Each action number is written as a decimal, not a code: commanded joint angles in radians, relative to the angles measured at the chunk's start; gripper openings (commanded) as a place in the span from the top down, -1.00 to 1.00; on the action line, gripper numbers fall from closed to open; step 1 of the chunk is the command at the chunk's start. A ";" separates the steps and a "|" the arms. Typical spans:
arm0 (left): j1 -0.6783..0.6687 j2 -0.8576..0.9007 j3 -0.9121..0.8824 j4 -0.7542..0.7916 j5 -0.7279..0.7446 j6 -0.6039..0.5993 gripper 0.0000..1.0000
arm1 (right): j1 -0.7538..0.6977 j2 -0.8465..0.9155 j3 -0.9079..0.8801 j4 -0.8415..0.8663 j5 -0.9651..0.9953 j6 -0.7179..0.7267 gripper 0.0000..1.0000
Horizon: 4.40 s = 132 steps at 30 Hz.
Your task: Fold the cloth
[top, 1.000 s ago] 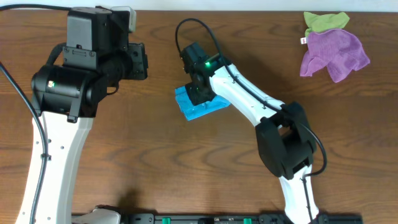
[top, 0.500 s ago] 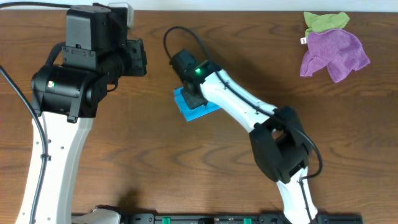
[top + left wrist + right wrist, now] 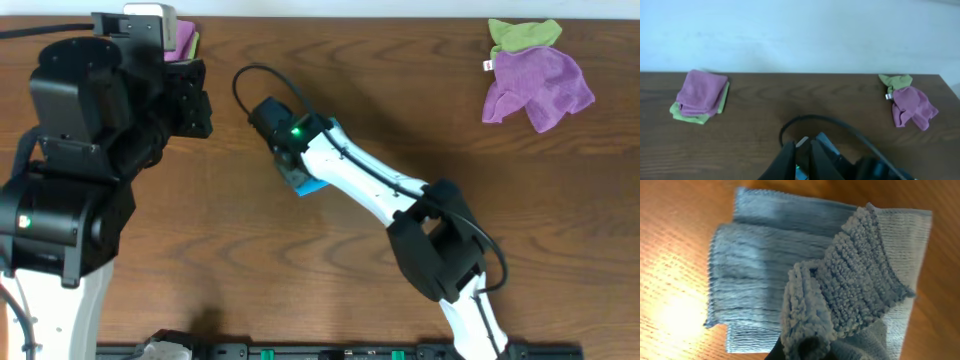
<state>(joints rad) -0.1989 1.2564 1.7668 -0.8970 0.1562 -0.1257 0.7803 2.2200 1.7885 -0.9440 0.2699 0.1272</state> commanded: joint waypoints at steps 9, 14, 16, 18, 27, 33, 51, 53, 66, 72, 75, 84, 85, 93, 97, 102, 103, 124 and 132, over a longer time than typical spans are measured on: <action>0.004 0.006 0.003 -0.018 -0.006 0.018 0.76 | 0.059 0.089 0.016 0.029 0.038 -0.036 0.97; 0.004 0.006 0.003 -0.019 -0.006 0.018 0.76 | 0.058 0.088 0.022 0.014 0.075 -0.029 0.97; 0.004 0.006 0.003 -0.019 -0.006 0.018 0.76 | 0.058 0.088 0.042 -0.004 0.091 -0.027 0.97; 0.004 0.006 0.003 -0.019 -0.006 0.018 0.76 | 0.058 0.088 0.073 -0.017 0.093 -0.027 0.97; 0.004 0.006 0.003 -0.019 -0.006 0.018 0.76 | 0.048 0.088 0.084 0.047 0.089 -0.027 0.97; 0.004 0.006 0.003 -0.023 -0.007 0.022 0.75 | 0.048 0.084 0.089 0.042 0.037 -0.028 -0.72; 0.004 0.006 0.003 0.027 -0.010 0.025 0.74 | -0.038 0.083 0.300 -0.149 -0.071 -0.061 0.97; 0.004 0.006 0.003 0.027 -0.010 0.025 0.74 | -0.058 0.086 0.288 -0.147 -0.109 -0.061 0.97; 0.004 0.006 0.003 0.026 -0.009 0.025 0.71 | -0.076 0.186 0.276 -0.042 -0.205 -0.057 0.97; 0.004 0.006 0.003 0.026 -0.009 0.025 0.70 | -0.075 0.206 0.276 -0.005 -0.279 -0.058 0.97; 0.004 0.007 0.003 0.026 -0.010 0.025 0.70 | -0.072 0.206 0.283 0.025 -0.307 -0.057 0.97; 0.005 0.023 0.003 0.024 -0.051 0.020 0.72 | -0.100 0.155 0.356 -0.097 -0.264 -0.058 0.97; 0.005 0.027 0.003 0.026 -0.055 0.013 0.72 | -0.107 0.137 0.370 -0.114 -0.258 -0.058 0.97; 0.059 0.076 0.002 -0.008 0.022 -0.029 0.69 | -0.171 -0.065 0.386 -0.189 -0.244 -0.077 0.97; 0.097 0.113 -0.037 -0.041 0.105 -0.036 0.74 | -0.217 -0.127 0.386 -0.242 -0.244 -0.083 0.97; 0.101 0.132 -0.237 -0.019 0.154 -0.063 0.74 | -0.276 -0.137 0.386 -0.336 -0.243 -0.085 0.97; 0.101 0.132 -0.296 0.003 0.169 -0.076 0.74 | -0.285 -0.137 0.386 -0.347 -0.243 -0.085 0.97; 0.099 0.227 -1.089 0.859 0.467 -0.497 -0.43 | -0.374 0.026 0.292 -0.197 -0.383 -0.124 0.97; 0.088 0.354 -1.089 0.968 0.552 -0.589 -0.45 | -0.378 0.122 0.292 -0.185 -0.394 -0.121 0.97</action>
<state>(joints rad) -0.1043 1.5860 0.6800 0.0631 0.6754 -0.6724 0.4076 2.3241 2.0850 -1.1316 -0.1101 0.0135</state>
